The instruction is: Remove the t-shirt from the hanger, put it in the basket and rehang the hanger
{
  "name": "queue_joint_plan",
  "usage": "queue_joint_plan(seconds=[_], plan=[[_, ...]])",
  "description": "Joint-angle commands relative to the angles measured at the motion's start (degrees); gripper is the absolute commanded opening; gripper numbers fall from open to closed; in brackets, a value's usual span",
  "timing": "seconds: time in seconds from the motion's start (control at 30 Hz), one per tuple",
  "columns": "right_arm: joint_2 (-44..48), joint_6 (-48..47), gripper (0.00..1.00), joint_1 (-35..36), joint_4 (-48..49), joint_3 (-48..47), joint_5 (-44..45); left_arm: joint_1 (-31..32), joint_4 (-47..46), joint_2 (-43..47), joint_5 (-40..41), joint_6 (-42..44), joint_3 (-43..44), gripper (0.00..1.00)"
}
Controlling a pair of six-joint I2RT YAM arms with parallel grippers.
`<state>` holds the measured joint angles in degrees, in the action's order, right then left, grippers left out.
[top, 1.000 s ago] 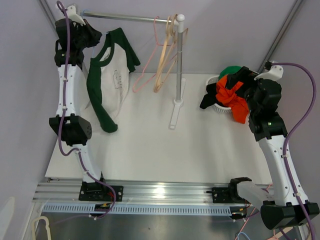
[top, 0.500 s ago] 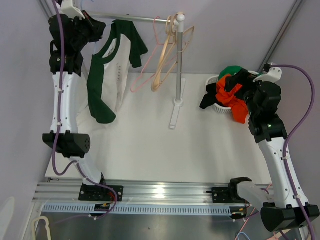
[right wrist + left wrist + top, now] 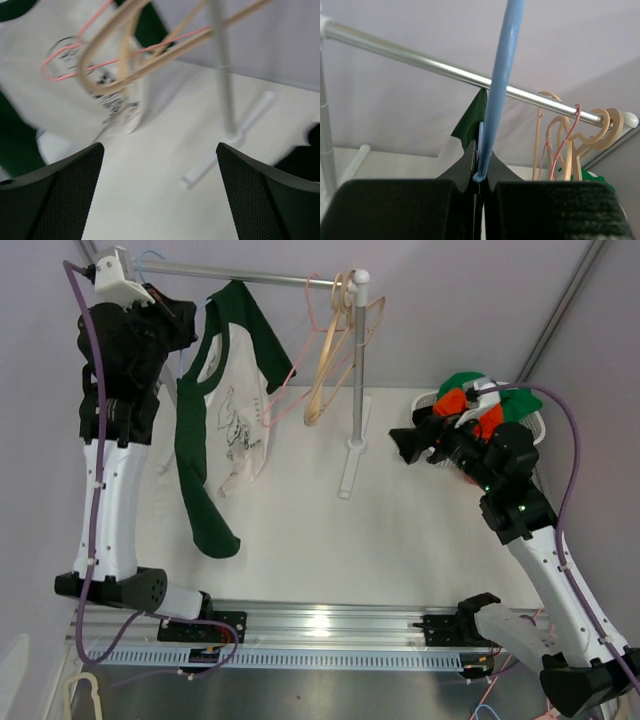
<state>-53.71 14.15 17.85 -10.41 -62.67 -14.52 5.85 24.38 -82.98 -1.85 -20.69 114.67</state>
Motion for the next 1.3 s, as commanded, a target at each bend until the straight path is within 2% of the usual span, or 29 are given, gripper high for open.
queue_joint_plan(seconds=[0.0,0.13,0.23,0.33,0.57,0.73,0.87,0.9,0.93,0.97,1.0,1.07,1.1,1.13,1.27], plan=[[-0.42,-5.87,1.0,8.23,4.7,-0.17,-9.47,2.85,2.33,7.2,11.94,-3.64,-2.07,0.01],[-2.09,-8.26,0.99,26.04,10.65,3.59,-6.49,4.87,8.39,14.15,17.74,-11.46,-10.32,0.01],[-4.55,-8.26,0.99,35.81,17.94,5.63,-4.38,9.34,10.95,19.51,26.78,-13.05,-15.42,0.01],[-8.41,-7.83,0.99,43.64,25.67,7.83,-2.45,12.6,13.05,22.86,31.11,-14.02,-18.52,0.01],[-22.03,-7.82,0.99,56.4,39.32,5.11,3.1,14.63,16.49,24.97,31.9,-15.26,-21.06,0.01],[-32.83,-7.74,1.0,60.2,43.99,-2.18,1.96,14.81,15.0,25.85,31.47,-14.73,-23.61,0.01],[-38.13,-7.3,0.99,62.31,46.27,-6.57,1.52,14.89,13.59,26.11,30.5,-14.38,-25.2,0.01],[-39.0,-7.38,0.89,62.92,46.1,-7.28,1.43,14.9,13.24,26.11,30.24,-14.12,-25.55,0.01],[-40.14,-7.47,0.43,63.27,45.66,-8.42,1.6,14.9,12.63,26.11,29.71,-13.77,-26.16,0.01],[-40.33,-7.65,0.12,63.62,45.22,-8.69,2.13,14.81,11.58,26.11,28.84,-13.42,-26.6,0.01],[-39.98,-7.91,0.0,65.19,43.22,-8.78,2.83,14.89,10.52,26.2,28.05,-11.76,-27.48,0.01],[-37.1,-9.4,0.0,68.01,42.5,-6.94,5.97,14.81,5.88,26.81,26.03,-8.68,-32.19,0.01],[-36.03,-10.62,0.0,69.85,41.89,-6.06,7.91,14.63,0.11,26.9,26.19,-6.23,-33.19,0.01],[-35.07,-10.98,0.0,73.7,41.1,-5.45,9.5,14.37,-2.04,26.3,26.37,-5.42,-33.98,0.01],[-33.03,-9.85,0.0,82.58,35.21,-2.73,19.68,9.2,2.76,17.87,22.69,-8.05,-26.11,0.01]])
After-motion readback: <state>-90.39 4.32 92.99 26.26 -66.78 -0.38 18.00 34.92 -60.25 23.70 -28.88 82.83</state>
